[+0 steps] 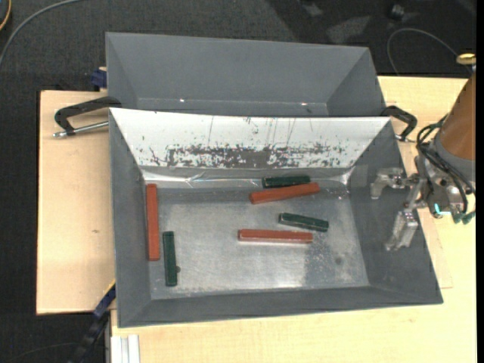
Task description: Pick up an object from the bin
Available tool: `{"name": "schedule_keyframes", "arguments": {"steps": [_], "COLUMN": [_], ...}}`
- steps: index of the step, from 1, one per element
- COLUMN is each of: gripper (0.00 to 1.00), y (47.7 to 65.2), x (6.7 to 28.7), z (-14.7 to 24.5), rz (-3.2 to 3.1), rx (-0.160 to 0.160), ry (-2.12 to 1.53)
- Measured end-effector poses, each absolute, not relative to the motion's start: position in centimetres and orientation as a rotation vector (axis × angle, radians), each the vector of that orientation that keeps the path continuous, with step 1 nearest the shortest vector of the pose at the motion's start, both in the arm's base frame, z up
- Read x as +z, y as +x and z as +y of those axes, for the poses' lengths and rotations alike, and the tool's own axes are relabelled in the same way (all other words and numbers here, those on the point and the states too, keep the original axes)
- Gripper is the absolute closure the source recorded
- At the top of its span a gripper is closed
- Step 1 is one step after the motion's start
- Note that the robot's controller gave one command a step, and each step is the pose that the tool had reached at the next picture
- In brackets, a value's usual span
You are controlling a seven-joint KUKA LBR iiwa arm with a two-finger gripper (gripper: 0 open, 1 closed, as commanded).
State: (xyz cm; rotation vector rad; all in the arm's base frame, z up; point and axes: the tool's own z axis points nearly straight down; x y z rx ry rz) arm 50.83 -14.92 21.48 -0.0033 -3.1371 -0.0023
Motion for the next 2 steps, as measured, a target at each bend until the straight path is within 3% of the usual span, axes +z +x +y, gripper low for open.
{"name": "schedule_keyframes", "arguments": {"steps": [1,2], "gripper": [1.00,0.00], "y": [51.00,51.00], "x": [21.84,21.84], "z": [-14.86,-14.85], "rz": [-3.144,-3.144], "rx": [0.001,0.001], "ry": [0.000,0.000]}}
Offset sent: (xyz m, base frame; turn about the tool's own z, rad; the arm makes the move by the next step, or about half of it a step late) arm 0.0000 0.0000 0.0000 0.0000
